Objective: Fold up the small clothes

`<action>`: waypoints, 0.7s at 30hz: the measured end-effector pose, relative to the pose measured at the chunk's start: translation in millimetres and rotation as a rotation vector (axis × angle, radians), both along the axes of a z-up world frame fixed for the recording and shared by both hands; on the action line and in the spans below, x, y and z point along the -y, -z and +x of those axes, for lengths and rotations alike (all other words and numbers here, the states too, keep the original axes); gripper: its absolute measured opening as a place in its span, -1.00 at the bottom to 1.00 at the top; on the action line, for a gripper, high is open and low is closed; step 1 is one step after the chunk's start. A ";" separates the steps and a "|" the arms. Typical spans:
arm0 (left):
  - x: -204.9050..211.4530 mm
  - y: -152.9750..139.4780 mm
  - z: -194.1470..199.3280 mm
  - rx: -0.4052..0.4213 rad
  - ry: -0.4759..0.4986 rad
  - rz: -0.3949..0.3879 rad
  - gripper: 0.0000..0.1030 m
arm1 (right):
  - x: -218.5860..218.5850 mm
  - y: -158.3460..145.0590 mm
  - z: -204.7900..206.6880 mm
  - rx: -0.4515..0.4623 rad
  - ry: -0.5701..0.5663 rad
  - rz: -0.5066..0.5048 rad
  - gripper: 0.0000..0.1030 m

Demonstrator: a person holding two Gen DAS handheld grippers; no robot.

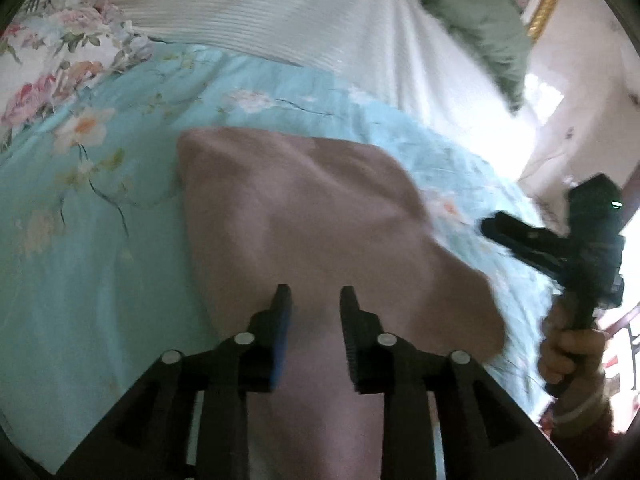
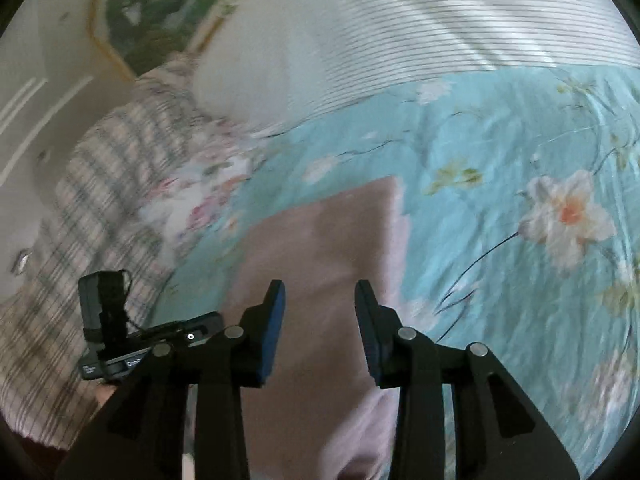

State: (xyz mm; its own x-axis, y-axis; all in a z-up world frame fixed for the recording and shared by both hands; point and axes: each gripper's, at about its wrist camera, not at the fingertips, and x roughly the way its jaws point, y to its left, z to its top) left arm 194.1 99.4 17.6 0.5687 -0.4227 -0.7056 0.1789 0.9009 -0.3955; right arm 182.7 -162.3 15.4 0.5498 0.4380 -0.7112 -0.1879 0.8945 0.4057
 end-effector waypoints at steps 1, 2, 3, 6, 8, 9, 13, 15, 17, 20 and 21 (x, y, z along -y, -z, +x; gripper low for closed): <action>3.1 0.7 -11.0 -0.002 0.019 -0.033 -0.50 | -3.7 1.9 -4.1 -0.005 -0.012 -0.001 -0.25; 6.4 1.9 -19.6 -0.004 0.035 -0.057 -0.50 | -7.8 5.4 -8.5 -0.011 -0.030 -0.001 -0.25; 9.1 4.0 -28.3 -0.005 0.055 -0.083 -0.50 | -12.8 11.2 -11.7 -0.023 -0.053 0.004 -0.25; 17.8 20.6 -46.4 -0.040 0.073 -0.058 -0.49 | -15.3 31.5 -16.1 -0.069 -0.050 -0.017 -0.25; 16.5 37.8 -52.9 -0.088 0.058 -0.023 -0.54 | -4.6 46.5 -21.5 -0.104 0.002 -0.043 -0.25; 11.6 45.9 -56.8 -0.105 0.047 -0.031 -0.61 | 6.0 56.9 -25.5 -0.127 0.039 -0.041 -0.29; -3.5 47.2 -64.6 -0.112 0.031 -0.081 -0.78 | 31.6 76.2 -48.8 -0.163 0.110 -0.005 -0.37; -4.7 45.0 -68.1 -0.108 0.033 -0.074 -0.78 | 26.5 64.0 -60.1 -0.114 0.091 -0.026 -0.36; -1.9 43.8 -71.3 -0.101 0.036 -0.048 -0.78 | 18.6 58.1 -66.0 -0.097 0.060 -0.071 -0.36; 1.7 44.7 -72.9 -0.097 0.030 -0.032 -0.78 | 15.7 73.3 -66.1 -0.179 0.057 -0.137 -0.37; 2.1 44.4 -74.1 -0.095 0.025 -0.028 -0.78 | 18.4 80.4 -66.0 -0.214 0.063 -0.120 -0.34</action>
State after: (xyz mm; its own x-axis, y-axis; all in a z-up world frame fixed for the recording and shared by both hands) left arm 120.0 97.3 -26.7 0.4886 -0.4568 -0.7434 0.1620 0.8847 -0.4371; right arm 116.7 -180.8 -65.0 0.4048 0.3132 -0.8591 -0.0512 0.9458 0.3207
